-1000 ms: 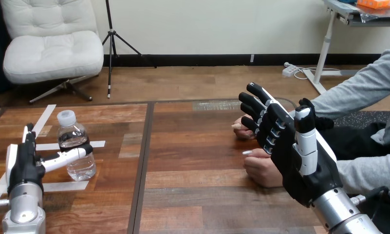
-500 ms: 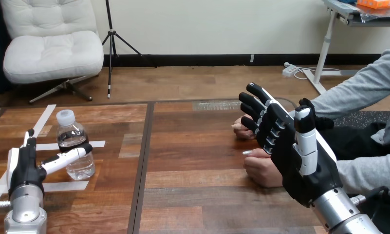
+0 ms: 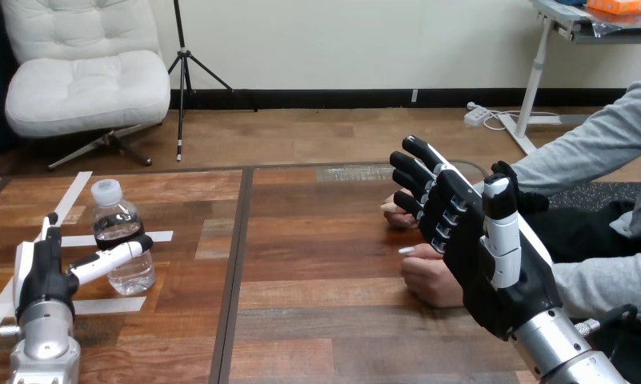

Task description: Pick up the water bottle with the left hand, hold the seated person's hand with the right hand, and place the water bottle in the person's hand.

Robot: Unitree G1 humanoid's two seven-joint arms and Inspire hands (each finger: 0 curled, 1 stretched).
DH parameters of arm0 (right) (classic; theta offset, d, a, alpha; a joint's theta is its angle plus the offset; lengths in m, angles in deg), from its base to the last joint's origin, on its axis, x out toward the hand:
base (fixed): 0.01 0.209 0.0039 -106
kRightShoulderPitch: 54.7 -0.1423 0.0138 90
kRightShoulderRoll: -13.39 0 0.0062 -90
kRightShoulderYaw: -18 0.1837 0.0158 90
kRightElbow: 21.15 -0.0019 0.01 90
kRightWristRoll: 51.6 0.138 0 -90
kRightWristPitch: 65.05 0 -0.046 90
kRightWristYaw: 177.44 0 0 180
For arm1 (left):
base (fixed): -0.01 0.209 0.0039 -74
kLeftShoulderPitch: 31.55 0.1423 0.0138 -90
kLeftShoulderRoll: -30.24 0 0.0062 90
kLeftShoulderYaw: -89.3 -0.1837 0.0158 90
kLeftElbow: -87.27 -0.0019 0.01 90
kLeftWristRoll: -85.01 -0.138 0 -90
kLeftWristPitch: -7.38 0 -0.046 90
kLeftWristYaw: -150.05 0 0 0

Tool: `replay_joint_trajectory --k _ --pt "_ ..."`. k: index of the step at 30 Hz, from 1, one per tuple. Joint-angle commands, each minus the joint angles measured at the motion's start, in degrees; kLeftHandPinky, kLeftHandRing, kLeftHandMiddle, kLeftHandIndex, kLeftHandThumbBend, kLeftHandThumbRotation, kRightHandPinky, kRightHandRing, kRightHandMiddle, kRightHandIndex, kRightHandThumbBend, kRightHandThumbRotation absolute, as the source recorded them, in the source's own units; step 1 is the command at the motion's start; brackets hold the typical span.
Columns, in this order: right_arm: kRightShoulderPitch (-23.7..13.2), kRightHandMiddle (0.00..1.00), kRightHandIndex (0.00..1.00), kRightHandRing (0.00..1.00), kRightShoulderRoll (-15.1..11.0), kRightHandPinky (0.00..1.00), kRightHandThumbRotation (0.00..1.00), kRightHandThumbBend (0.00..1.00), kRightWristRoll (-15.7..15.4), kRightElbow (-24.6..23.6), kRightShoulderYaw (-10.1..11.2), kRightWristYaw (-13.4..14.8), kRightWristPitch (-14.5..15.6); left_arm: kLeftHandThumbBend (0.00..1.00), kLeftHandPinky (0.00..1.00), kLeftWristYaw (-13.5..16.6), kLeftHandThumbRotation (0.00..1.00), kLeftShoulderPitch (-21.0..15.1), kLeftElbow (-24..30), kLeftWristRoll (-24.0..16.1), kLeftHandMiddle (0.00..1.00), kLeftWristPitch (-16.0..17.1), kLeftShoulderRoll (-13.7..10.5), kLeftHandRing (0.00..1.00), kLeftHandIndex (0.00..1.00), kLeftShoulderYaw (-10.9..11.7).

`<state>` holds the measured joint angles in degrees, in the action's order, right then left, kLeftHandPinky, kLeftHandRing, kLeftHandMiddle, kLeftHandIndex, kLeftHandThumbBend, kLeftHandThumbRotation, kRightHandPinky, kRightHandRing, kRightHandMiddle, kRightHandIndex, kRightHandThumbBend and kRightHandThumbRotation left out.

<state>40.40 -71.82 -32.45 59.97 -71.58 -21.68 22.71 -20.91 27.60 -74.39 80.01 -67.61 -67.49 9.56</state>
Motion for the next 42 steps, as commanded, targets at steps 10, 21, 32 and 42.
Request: replay_joint_trajectory --k 10,21,32,42 --pt "-1.63 0.95 0.96 0.99 -0.09 1.0 1.0 1.0 0.31 -3.75 0.55 -0.04 -0.31 1.0 0.62 2.83 0.25 -6.98 0.23 1.17 0.84 -1.07 0.7 0.76 1.0 0.64" --pt "-1.32 0.95 0.96 0.98 0.1 1.0 1.0 1.0 0.14 -4.21 0.44 0.29 -0.14 1.0 0.82 3.33 0.24 -7.84 -0.31 0.56 0.95 -1.3 1.24 0.91 0.98 -0.57" --pt "-1.34 0.95 0.96 0.98 0.21 0.99 1.0 1.0 0.27 -4.09 0.41 0.1 -0.28 1.0 0.83 3.51 0.26 -8.66 -0.36 -0.1 0.94 -1.8 1.8 0.91 0.96 -1.35" --pt "-1.37 0.96 0.97 0.99 0.33 1.0 1.0 0.99 0.1 -3.77 0.37 0.08 -0.64 1.0 0.82 2.71 0.25 -9.12 0.13 -0.18 0.94 -1.64 2.32 0.9 0.96 -1.54"
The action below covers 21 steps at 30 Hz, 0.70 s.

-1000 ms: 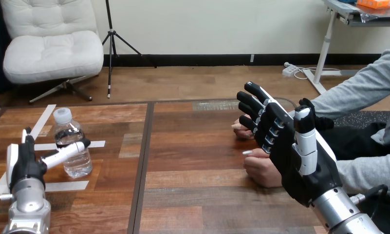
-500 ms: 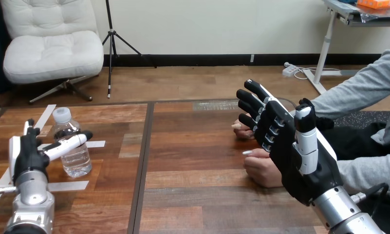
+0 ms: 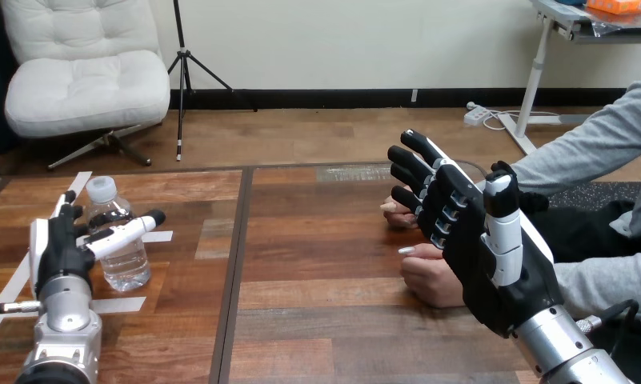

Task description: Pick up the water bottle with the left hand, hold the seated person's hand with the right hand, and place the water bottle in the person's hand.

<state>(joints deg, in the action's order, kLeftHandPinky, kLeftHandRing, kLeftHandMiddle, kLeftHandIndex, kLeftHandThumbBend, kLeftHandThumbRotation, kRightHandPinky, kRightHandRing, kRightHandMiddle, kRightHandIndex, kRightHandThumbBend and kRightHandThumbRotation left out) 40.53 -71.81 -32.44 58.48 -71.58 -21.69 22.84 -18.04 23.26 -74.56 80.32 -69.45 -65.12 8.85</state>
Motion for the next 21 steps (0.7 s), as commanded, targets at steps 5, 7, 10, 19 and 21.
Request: replay_joint_trajectory --k 5,7,10,19,21 --pt "-1.51 0.96 0.97 1.0 0.37 1.0 1.0 0.99 0.1 -2.17 0.38 0.06 -0.84 1.0 0.82 -0.81 0.26 -5.0 0.12 -0.67 0.94 0.18 -0.01 0.91 0.96 -1.03" --pt "-1.52 0.96 0.97 1.0 0.36 1.0 1.0 1.0 0.1 -2.11 0.38 0.03 -0.89 1.0 0.82 -1.14 0.26 -5.1 -0.09 -0.75 0.94 0.13 -0.04 0.91 0.96 -1.09" --pt "-1.52 0.96 0.97 1.0 0.37 1.0 1.0 1.0 0.02 -2.04 0.39 0.07 -0.96 1.0 0.82 -1.46 0.27 -5.27 -0.23 -1.02 0.94 -0.07 -0.07 0.91 0.96 -1.35" --pt "-1.32 0.95 0.96 0.99 0.45 1.0 1.0 1.0 -0.18 -2.4 0.39 0.54 -0.66 1.0 0.82 -2.6 0.29 -5.76 -0.19 -1.06 0.95 -0.82 0.14 0.91 0.97 -1.67" --pt "-1.27 0.95 0.96 0.99 0.48 1.0 1.0 1.0 -0.19 -2.52 0.36 0.64 -0.56 1.0 0.83 -2.88 0.29 -5.81 -0.21 -0.92 0.96 -0.82 0.19 0.92 0.98 -1.59"
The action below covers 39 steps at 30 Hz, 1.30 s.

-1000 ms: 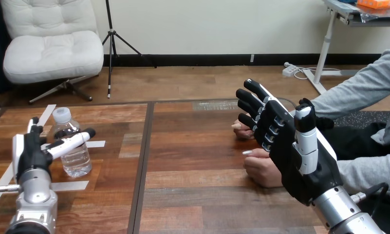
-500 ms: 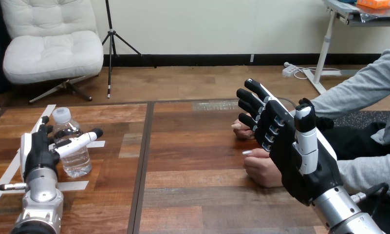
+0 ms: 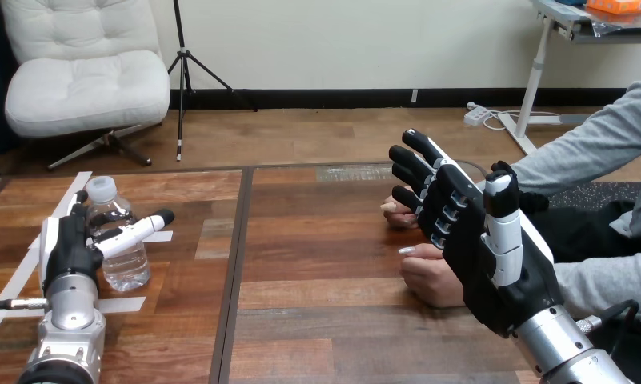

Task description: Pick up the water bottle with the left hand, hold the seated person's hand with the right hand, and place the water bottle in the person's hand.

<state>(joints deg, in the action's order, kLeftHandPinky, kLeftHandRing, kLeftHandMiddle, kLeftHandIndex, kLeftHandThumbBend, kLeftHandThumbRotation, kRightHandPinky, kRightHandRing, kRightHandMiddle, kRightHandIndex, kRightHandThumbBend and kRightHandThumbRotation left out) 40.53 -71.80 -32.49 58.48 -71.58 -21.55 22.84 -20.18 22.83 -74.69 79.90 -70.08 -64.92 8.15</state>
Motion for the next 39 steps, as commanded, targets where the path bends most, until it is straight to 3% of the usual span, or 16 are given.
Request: replay_joint_trajectory --k 1,18,28,39 --pt "-1.27 0.95 0.96 0.99 0.48 1.0 1.0 1.0 -0.11 -2.52 0.36 0.51 -0.59 1.0 0.83 -0.82 0.28 -5.43 -0.1 -0.47 0.96 -0.2 0.04 0.92 0.98 -0.89" --pt "-1.2 0.95 0.96 0.99 0.47 0.99 1.0 1.0 -0.12 -2.53 0.33 0.51 -0.96 1.0 0.84 0.52 0.26 -6.53 -0.05 -0.57 0.95 -2.16 0.85 0.92 0.96 -1.37" --pt "-1.08 0.95 0.96 0.98 0.53 0.99 1.0 1.0 0.26 -2.69 0.41 0.28 -1.2 1.0 0.8 3.17 0.22 -7.36 -0.51 -0.79 0.91 -4.2 1.2 0.88 0.92 -1.75" --pt "-0.91 0.94 0.95 0.97 0.5 0.98 1.0 1.0 0.47 -2.99 0.47 0.1 -1.33 0.97 0.75 6.24 0.08 -8.11 -0.66 -0.2 0.86 -5.72 2.03 0.82 0.87 -1.1"
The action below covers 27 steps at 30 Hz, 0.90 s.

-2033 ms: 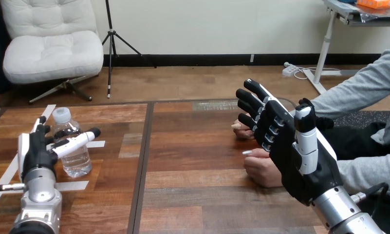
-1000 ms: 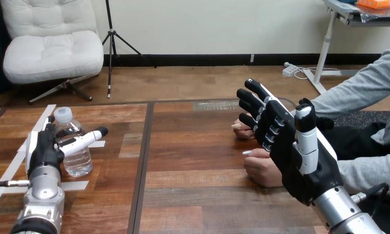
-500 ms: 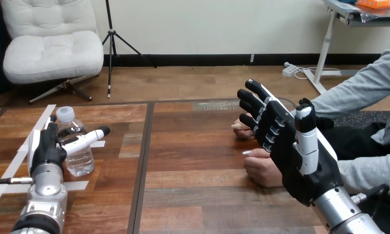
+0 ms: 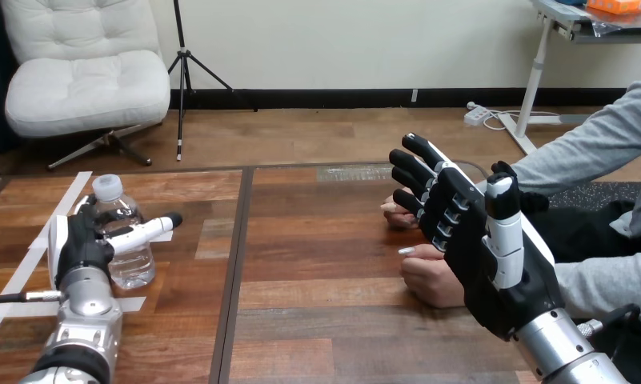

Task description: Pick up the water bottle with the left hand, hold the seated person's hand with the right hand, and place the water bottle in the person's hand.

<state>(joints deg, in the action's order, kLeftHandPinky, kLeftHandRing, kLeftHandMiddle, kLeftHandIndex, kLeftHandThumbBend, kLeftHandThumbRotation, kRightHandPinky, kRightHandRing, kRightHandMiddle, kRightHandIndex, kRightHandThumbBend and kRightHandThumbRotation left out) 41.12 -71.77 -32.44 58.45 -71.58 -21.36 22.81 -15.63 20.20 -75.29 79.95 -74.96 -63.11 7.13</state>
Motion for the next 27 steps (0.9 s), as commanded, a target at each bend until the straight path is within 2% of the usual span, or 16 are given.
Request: replay_joint_trajectory --k 1,9,13,22,27 --pt "-1.48 0.94 0.95 0.97 0.46 0.98 1.0 1.0 0.5 -3.07 0.48 -0.1 -1.22 0.97 0.74 2.13 0.07 -5.62 -0.07 -0.41 0.85 -1.26 0.29 0.82 0.86 -0.22" --pt "-1.33 0.95 0.95 0.98 0.46 0.97 1.0 1.0 0.64 -3.63 0.52 0.07 -0.92 0.94 0.66 3.16 0.01 -6.21 -0.03 -1.3 0.78 -3.67 0.36 0.74 0.79 -1.26" --pt "-1.27 0.94 0.95 0.98 0.47 0.97 1.0 1.0 0.9 -3.93 0.57 0.14 -0.64 0.94 0.62 2.35 0.0 -6.36 0.06 -1.76 0.74 -4.78 0.17 0.71 0.77 -1.9" --pt "-1.31 0.94 0.95 0.98 0.55 0.97 1.0 1.0 1.3 -4.14 0.58 0.18 -0.47 0.95 0.45 0.97 0.0 -6.42 -0.07 -2.85 0.58 -6.2 -0.11 0.55 0.72 -2.91" --pt "-1.35 0.94 0.95 0.98 0.63 0.97 1.0 1.0 1.67 -4.16 0.61 0.0 -0.56 0.93 0.46 0.76 0.0 -6.33 0.15 -3.01 0.6 -6.64 0.05 0.59 0.68 -3.04"
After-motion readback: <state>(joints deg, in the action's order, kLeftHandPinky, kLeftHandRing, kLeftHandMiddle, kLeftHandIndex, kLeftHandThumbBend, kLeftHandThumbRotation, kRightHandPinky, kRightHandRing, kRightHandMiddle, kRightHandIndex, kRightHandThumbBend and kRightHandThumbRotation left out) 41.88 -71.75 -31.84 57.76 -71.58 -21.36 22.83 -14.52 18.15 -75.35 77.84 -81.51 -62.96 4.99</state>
